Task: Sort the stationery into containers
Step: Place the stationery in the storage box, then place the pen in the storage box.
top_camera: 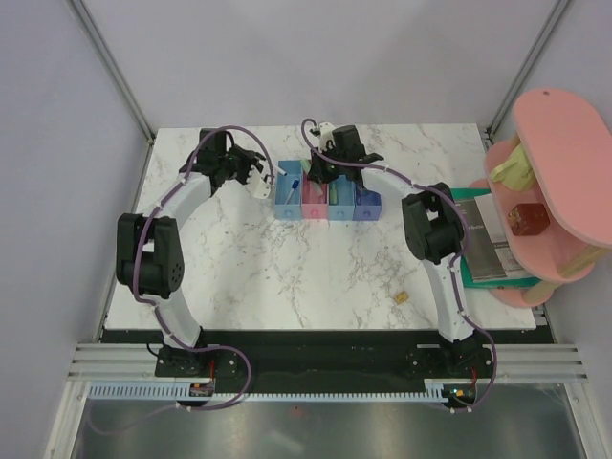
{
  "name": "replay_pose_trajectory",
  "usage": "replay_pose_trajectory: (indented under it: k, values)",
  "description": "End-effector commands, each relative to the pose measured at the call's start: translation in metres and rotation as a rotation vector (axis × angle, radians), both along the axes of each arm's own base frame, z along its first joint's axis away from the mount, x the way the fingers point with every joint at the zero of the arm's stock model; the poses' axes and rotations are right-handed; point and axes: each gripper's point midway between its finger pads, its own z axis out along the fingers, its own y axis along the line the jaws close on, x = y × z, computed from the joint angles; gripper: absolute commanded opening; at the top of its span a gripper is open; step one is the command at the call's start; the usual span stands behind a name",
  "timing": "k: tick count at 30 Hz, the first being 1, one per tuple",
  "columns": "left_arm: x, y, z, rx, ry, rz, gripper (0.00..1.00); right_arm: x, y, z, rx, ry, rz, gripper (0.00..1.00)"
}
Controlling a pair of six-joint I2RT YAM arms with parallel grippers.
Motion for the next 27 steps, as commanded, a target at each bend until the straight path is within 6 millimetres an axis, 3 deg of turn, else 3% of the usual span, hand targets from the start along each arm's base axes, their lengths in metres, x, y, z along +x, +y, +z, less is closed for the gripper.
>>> replay_pose_trajectory:
  k: [1, 6, 9, 13, 18, 27]
  values:
    - [-0.003, -0.039, 0.046, 0.038, -0.216, -0.221, 0.02, -0.002, -0.005, 0.02, 0.009, -0.043, -0.043, 0.14]
    - [-0.006, -0.063, 0.042, 0.043, -0.256, -0.33, 0.02, -0.005, -0.01, 0.031, 0.004, -0.056, -0.057, 0.42]
    - [-0.006, -0.074, 0.037, 0.058, -0.277, -0.387, 0.02, -0.008, -0.012, 0.045, 0.005, -0.074, -0.056, 0.49]
    - [0.0, -0.082, 0.031, 0.073, -0.312, -0.428, 0.02, -0.01, -0.017, 0.066, 0.003, -0.108, -0.052, 0.53]
    - [0.012, -0.089, 0.043, 0.051, -0.379, -0.465, 0.02, -0.008, -0.035, 0.096, 0.001, -0.146, -0.085, 0.56]
    - [0.032, -0.081, 0.04, 0.126, -0.523, -0.58, 0.02, -0.001, -0.101, 0.133, -0.014, -0.184, -0.228, 0.56]
